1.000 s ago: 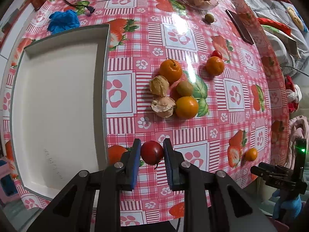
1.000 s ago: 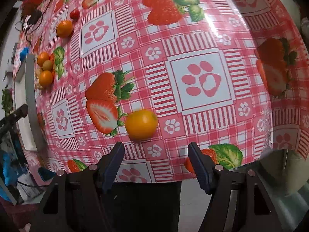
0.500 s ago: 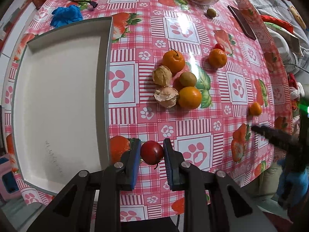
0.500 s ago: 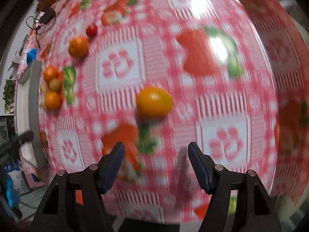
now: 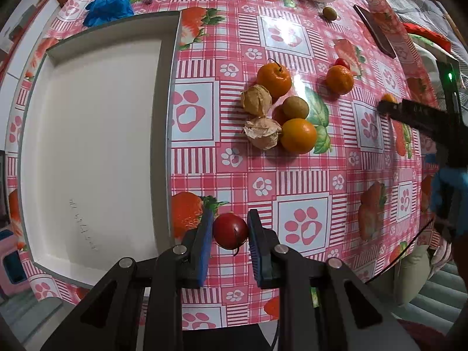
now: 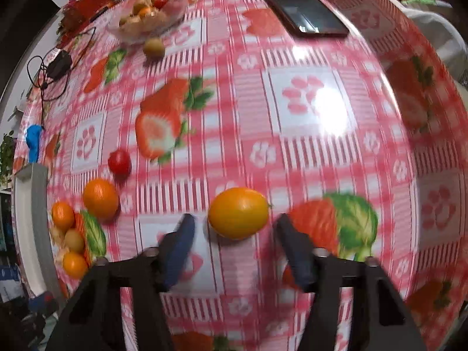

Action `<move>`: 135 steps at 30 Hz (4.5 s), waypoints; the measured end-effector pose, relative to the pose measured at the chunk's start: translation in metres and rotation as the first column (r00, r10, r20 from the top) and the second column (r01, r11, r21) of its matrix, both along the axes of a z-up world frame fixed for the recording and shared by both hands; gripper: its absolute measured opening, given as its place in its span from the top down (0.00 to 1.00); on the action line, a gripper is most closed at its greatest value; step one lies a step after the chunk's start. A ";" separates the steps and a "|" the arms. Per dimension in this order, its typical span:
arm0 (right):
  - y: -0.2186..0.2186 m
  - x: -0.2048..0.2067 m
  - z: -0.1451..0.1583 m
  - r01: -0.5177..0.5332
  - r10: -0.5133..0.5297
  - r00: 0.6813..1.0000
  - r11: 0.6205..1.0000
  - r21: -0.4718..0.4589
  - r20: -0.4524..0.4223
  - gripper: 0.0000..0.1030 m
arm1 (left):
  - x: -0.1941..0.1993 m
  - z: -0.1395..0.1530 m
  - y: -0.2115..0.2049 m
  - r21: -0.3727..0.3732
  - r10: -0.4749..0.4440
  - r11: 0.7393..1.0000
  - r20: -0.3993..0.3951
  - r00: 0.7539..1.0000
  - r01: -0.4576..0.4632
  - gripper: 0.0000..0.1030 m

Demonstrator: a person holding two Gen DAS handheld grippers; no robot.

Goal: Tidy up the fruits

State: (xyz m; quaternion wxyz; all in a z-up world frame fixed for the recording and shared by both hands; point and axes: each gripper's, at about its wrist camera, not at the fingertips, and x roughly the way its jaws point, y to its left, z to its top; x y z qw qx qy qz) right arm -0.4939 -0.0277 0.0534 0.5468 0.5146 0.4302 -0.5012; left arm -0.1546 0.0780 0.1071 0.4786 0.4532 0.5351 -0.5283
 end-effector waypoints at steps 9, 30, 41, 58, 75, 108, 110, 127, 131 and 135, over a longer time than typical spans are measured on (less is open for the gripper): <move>-0.029 0.013 -0.003 -0.020 0.020 1.000 1.000 0.011 0.007 0.66 | -0.003 -0.001 -0.007 0.000 0.000 1.000 -0.005 1.000 0.000 0.75; -0.163 0.073 -0.020 -0.038 0.035 0.999 0.995 -0.090 -0.038 0.63 | 0.007 -0.005 -0.011 0.028 0.064 0.998 0.005 0.998 -0.064 0.75; -0.143 0.113 0.028 -0.169 0.181 0.980 0.975 -0.147 0.076 0.69 | 0.032 0.014 -0.022 -0.037 0.119 0.992 -0.001 0.993 -0.119 0.75; -0.086 0.137 0.039 -0.102 0.108 0.992 0.991 -0.089 0.064 0.33 | 0.136 0.020 -0.002 -0.103 0.283 0.956 0.091 0.955 -0.274 0.75; -0.146 0.229 -0.017 -0.305 0.315 0.943 0.947 -0.097 0.106 0.65 | 0.135 0.008 0.003 -0.050 0.289 0.957 0.089 0.953 -0.286 0.74; -0.129 0.217 -0.006 -0.340 0.328 0.938 0.933 -0.117 -0.111 0.24 | 0.129 0.004 0.014 -0.033 0.272 0.962 0.028 0.962 -0.271 0.71; -0.132 0.201 -0.016 -0.298 0.293 0.954 0.952 -0.073 -0.066 0.28 | 0.123 0.002 0.011 -0.025 0.261 0.965 0.023 0.965 -0.260 0.71; -0.152 0.170 -0.023 -0.213 0.213 0.977 0.975 -0.055 -0.002 0.66 | 0.100 -0.004 -0.002 -0.003 0.230 0.973 0.022 0.973 -0.230 0.68; -0.144 0.177 -0.021 -0.249 0.248 0.968 0.967 -0.046 -0.027 0.66 | 0.097 0.000 -0.003 -0.014 0.233 0.972 0.024 0.972 -0.233 0.68; -0.134 0.181 -0.002 -0.262 0.266 0.963 0.962 -0.076 0.051 0.66 | 0.101 0.005 -0.002 -0.029 0.245 0.969 0.029 0.969 -0.244 0.67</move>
